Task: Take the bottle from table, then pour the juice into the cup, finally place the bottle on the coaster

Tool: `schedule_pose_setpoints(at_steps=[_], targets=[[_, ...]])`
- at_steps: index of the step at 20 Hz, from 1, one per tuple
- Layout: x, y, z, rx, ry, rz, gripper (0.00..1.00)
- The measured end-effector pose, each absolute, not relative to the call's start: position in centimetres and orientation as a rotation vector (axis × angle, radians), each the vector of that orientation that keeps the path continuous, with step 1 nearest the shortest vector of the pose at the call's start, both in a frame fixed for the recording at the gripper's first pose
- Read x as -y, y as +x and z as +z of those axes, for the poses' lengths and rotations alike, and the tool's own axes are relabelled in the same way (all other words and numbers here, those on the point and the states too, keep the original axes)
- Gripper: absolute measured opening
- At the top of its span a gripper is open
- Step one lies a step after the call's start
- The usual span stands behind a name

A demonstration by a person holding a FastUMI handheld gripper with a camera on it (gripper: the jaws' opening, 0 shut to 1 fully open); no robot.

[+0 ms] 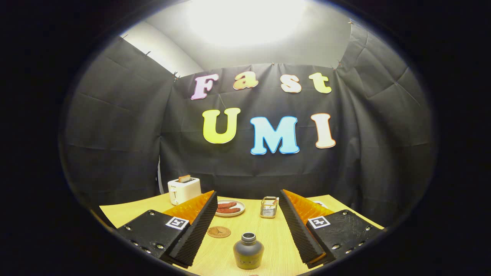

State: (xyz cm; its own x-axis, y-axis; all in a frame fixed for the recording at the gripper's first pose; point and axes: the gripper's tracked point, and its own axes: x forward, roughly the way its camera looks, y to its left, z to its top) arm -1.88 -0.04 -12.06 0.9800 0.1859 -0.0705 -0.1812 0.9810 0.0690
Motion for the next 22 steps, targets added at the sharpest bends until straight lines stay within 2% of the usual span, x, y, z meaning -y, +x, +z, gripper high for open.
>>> schedule_pose_setpoints(at_steps=[7,22], targets=[[-0.4,-2.0,-18.5,-0.194,0.06,0.244,0.98],[-1.1,-1.9,-27.6,-0.363,0.052,0.301,0.98]])
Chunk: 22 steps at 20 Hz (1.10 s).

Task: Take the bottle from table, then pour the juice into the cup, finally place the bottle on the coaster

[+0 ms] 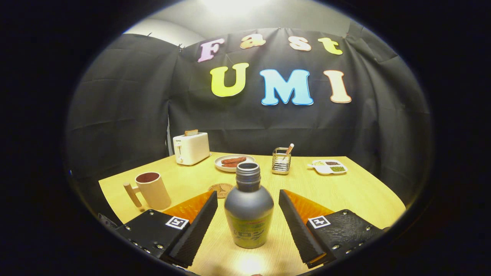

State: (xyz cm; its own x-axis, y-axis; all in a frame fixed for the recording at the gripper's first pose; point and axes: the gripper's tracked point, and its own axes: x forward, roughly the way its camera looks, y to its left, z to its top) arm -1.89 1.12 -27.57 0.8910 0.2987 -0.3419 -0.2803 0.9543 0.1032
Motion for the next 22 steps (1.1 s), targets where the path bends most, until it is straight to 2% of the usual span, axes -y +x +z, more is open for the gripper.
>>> schedule_pose_setpoints(at_steps=[16,17,18,19,22], targets=[[-1.4,-2.4,-34.2,-0.508,0.054,0.308,0.98],[-1.5,-2.6,-34.2,-0.51,0.06,0.312,0.97],[-1.6,-2.5,-34.2,-0.51,0.061,0.312,0.88],[-1.7,-2.3,-34.3,-0.515,0.059,0.314,0.83],[-1.3,-2.4,-34.0,-0.535,0.077,0.311,0.78]])
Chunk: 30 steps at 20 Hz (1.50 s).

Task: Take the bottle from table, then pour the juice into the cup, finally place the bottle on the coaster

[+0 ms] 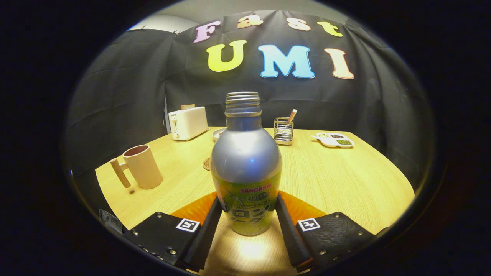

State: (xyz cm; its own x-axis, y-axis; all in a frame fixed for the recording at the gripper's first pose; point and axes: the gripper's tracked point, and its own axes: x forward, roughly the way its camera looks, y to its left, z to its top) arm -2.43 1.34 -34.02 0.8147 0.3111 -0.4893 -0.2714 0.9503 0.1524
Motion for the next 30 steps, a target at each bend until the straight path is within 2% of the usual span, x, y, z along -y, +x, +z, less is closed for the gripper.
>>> schedule_pose_setpoints(at_steps=[2,10,30], targets=[[-1.0,-2.3,-33.8,-0.553,0.072,0.298,0.73],[-2.6,-1.1,-30.0,-0.53,-0.088,0.341,0.73],[-8.6,-0.4,-27.3,-0.565,-0.566,0.47,0.73]])
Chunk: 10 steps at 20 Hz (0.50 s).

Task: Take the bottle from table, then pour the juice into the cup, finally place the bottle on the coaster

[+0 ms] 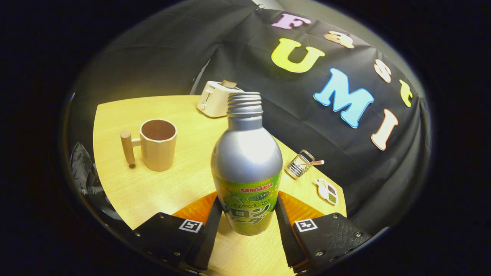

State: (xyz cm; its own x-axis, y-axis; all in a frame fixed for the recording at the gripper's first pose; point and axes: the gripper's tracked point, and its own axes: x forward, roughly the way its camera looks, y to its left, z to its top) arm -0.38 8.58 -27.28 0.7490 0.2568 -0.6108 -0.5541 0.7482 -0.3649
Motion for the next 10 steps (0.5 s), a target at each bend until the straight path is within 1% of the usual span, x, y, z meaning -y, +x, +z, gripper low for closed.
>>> schedule_pose_setpoints(at_steps=[10], targets=[[-11.2,-0.6,-28.2,-0.618,-0.753,0.528,0.73]])
